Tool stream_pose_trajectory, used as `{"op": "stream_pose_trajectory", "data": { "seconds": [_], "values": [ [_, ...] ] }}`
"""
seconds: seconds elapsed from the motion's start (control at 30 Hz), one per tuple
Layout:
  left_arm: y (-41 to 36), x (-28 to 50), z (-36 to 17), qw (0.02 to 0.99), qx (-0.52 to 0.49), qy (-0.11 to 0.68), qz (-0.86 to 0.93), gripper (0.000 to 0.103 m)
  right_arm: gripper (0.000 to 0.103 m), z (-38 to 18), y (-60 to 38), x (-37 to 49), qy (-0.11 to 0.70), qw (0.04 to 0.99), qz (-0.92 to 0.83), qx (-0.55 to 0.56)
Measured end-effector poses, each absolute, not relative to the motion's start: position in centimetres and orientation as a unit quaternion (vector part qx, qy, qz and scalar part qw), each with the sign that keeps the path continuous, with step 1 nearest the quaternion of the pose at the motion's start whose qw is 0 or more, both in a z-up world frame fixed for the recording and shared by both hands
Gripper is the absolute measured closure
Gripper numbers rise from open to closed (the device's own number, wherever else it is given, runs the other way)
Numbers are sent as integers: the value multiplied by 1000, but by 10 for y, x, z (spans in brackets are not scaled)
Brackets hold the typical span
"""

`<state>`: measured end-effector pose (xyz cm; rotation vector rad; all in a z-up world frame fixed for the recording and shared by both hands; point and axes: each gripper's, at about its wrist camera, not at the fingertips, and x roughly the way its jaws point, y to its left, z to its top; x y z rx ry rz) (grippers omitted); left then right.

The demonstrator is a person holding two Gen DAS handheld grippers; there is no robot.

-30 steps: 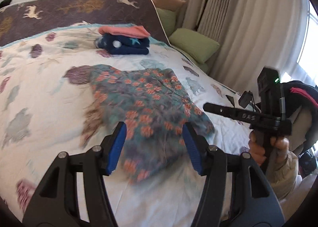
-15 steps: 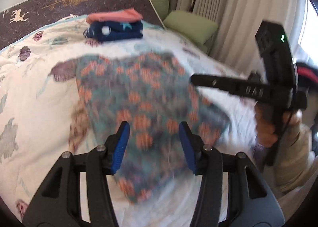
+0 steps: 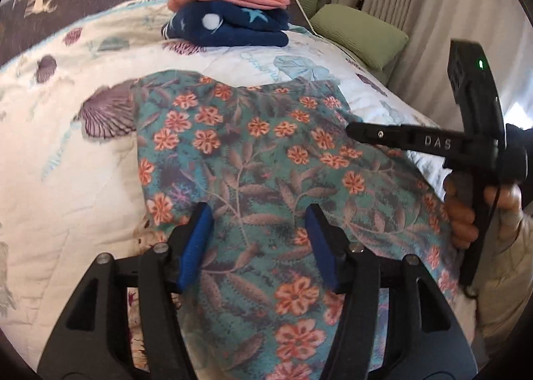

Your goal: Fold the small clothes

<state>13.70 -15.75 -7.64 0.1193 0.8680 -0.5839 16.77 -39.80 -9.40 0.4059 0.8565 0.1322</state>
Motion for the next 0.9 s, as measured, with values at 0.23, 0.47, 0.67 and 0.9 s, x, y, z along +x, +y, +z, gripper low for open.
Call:
{"op": "stream_pose_trajectory", "data": {
  "seconds": [0.23, 0.47, 0.67, 0.9],
  "values": [
    [-156, 122, -64, 869, 45, 410, -275, 43, 74, -81, -394, 152, 397, 898, 48, 181],
    [-129, 111, -34, 885, 28, 389, -256, 34, 73, -41, -383, 113, 373, 914, 27, 155],
    [-124, 75, -36, 880, 41, 390, -267, 34, 73, -23, -371, 69, 360, 921, 44, 141],
    [-118, 54, -85, 858, 34, 447, -252, 31, 67, -75, -359, 47, 445, 885, 17, 134]
  ]
}}
